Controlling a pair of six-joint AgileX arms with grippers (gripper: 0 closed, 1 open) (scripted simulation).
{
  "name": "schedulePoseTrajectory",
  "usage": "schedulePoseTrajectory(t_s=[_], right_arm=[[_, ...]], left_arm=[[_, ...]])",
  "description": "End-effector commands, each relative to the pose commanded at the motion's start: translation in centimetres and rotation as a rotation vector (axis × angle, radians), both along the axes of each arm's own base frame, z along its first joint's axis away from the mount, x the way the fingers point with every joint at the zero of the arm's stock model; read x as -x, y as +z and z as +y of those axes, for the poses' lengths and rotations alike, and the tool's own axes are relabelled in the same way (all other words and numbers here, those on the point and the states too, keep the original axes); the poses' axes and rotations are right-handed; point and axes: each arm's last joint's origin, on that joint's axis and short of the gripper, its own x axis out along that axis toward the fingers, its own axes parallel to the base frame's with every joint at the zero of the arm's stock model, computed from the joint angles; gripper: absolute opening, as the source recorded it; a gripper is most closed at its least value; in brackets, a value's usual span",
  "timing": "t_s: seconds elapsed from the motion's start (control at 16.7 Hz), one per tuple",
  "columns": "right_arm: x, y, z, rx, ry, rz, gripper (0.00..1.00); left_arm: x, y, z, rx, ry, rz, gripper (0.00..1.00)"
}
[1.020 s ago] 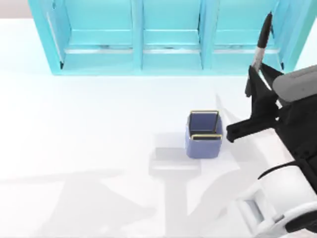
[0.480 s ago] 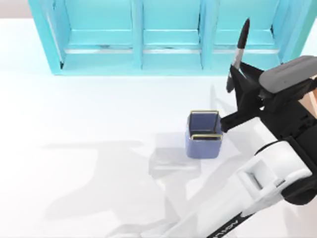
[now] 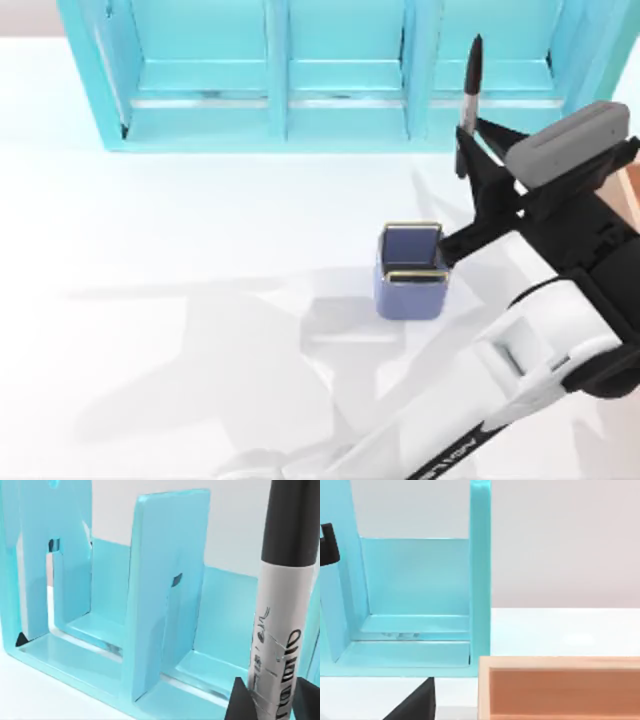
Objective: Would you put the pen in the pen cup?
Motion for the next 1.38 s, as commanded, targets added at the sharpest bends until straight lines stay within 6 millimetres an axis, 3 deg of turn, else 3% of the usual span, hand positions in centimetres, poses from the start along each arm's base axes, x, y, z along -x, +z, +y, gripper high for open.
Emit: schedulePoseTrajectory(t_s=[0.24,1.02,1.38], right_arm=[[0.00,0.00,0.00,0.000,0.000,0.000,1.00],[0.00,0.00,0.00,0.000,0.000,0.000,1.00],[0.00,0.00,0.00,0.000,0.000,0.000,1.00]], left_arm=[[-0.01,-0.02,0.06,-0.001,0.002,0.000,0.00],[-0.01,-0.02,0.06,-0.001,0.002,0.000,0.98],[-0.01,-0.02,0.06,-0.001,0.002,0.000,1.00]])
